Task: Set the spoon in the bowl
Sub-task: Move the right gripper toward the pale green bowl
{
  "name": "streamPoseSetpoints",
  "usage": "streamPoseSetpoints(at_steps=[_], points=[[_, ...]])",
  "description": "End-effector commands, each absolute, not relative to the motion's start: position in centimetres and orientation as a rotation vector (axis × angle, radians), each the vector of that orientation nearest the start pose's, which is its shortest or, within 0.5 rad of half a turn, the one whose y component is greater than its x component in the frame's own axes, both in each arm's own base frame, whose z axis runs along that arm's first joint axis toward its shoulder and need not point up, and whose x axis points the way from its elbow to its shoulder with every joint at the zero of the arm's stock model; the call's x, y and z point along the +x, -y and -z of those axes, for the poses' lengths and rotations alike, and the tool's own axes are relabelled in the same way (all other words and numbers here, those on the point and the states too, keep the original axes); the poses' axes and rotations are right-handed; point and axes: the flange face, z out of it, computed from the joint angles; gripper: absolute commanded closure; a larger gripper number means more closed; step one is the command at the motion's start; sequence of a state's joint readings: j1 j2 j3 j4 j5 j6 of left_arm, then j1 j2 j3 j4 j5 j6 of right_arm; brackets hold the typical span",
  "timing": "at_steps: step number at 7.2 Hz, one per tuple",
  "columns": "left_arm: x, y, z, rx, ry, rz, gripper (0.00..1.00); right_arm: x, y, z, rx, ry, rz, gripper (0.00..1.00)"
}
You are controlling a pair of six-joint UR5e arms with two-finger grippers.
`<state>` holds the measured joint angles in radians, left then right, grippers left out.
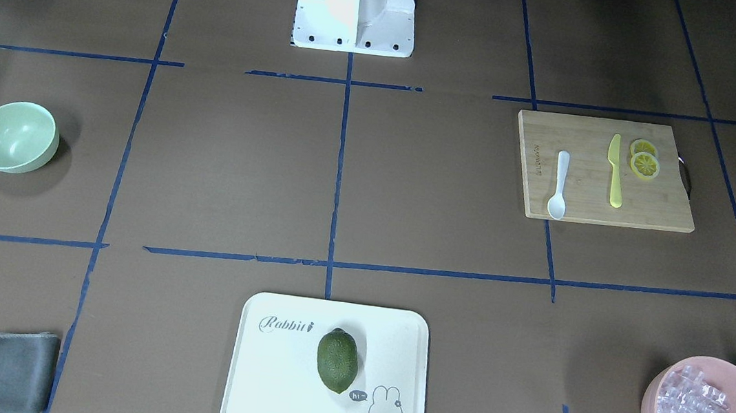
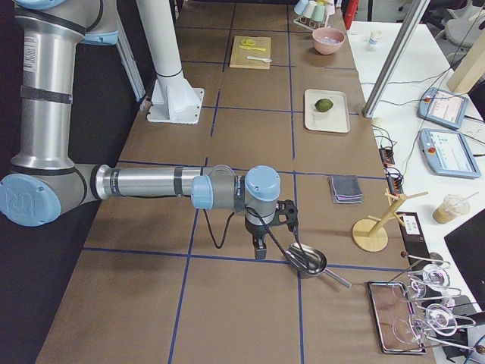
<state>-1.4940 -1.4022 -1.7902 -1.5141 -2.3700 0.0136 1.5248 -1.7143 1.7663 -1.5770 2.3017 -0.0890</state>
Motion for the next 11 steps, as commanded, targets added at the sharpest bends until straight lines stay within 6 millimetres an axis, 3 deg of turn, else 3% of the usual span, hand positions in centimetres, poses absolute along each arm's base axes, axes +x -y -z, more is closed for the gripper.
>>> streamPoseSetpoints(at_steps=[1,5,6,8,9,11], points=[[-2.9,42.4,-63.1,-0.032,-0.796,-0.083,0.0,4.7,43.8,-63.0,0.064,0.731,0.147,0.0],[-2.9,42.4,-63.1,-0.031,-0.796,-0.084,0.0,0.7,45.0,-59.5,0.2,0.856,0.218,0.0],[-2.9,42.3,-63.2,-0.032,-0.796,-0.083,0.0,-1.1,45.2,-58.7,0.214,0.871,0.209,0.0],[-2.9,42.3,-63.2,-0.032,-0.799,-0.083,0.0,-7.5,44.6,-57.0,0.184,0.919,0.066,0.01],[-2.9,42.4,-63.1,-0.029,-0.799,-0.084,0.0,-11.3,43.0,-57.5,0.166,0.91,0.037,0.01],[-2.9,42.5,-63.0,-0.028,-0.799,-0.085,0.0,-15.5,42.0,-58.2,0.168,0.877,0.004,0.01]])
